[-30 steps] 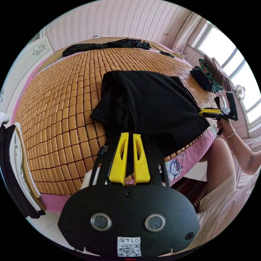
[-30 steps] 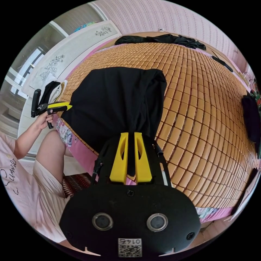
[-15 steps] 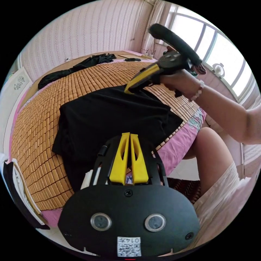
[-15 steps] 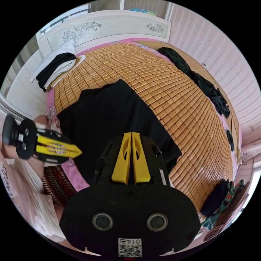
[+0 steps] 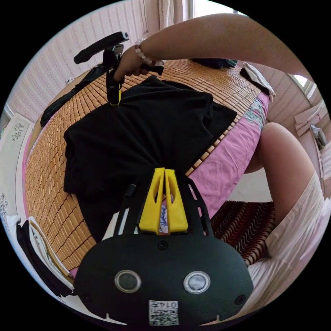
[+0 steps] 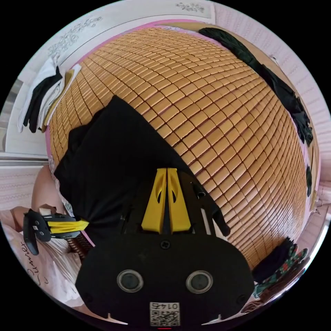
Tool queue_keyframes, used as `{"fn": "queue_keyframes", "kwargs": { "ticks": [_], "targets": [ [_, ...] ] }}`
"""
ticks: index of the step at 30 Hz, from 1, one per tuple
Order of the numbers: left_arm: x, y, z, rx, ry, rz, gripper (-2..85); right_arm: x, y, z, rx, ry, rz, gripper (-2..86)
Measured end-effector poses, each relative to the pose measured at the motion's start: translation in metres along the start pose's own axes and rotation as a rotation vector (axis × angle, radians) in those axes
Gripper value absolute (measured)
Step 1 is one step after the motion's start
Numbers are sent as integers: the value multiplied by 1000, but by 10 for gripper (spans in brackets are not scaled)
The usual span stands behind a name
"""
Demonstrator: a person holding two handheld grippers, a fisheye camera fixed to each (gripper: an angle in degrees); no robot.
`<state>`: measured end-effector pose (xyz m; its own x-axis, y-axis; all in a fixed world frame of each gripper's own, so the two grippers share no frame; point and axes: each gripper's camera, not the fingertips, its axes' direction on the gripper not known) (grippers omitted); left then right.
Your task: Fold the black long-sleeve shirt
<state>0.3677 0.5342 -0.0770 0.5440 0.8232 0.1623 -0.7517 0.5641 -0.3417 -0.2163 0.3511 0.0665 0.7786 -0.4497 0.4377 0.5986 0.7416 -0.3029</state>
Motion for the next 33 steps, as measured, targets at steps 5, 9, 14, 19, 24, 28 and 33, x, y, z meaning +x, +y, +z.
{"fn": "queue_keyframes", "kwargs": {
  "ticks": [5, 9, 14, 19, 24, 28, 33],
  "targets": [
    [4, 13, -15, 82, 29, -40, -7, 24, 101, -78, 285, -57, 99, 3],
    [27, 29, -61, 299, 171, 25, 10, 31, 230, -106, 332, -33, 247, 40],
    [70, 6, -66, 417, 182, 92, 147, 51, 399, -79, 238, -318, 609, 93],
    [107, -58, -26, 333, 204, 165, 195, 67, 465, -85, 390, -487, 683, 28],
    [135, -100, 4, 225, 196, 226, 188, 98, 502, -119, 665, -721, 687, 20],
    [134, -120, 18, 147, 118, 118, 64, 130, 522, -128, 786, -853, 696, 56],
    [136, -121, 4, 125, 130, 144, 13, 158, 568, -139, 860, -725, 952, 158]
  ]
}}
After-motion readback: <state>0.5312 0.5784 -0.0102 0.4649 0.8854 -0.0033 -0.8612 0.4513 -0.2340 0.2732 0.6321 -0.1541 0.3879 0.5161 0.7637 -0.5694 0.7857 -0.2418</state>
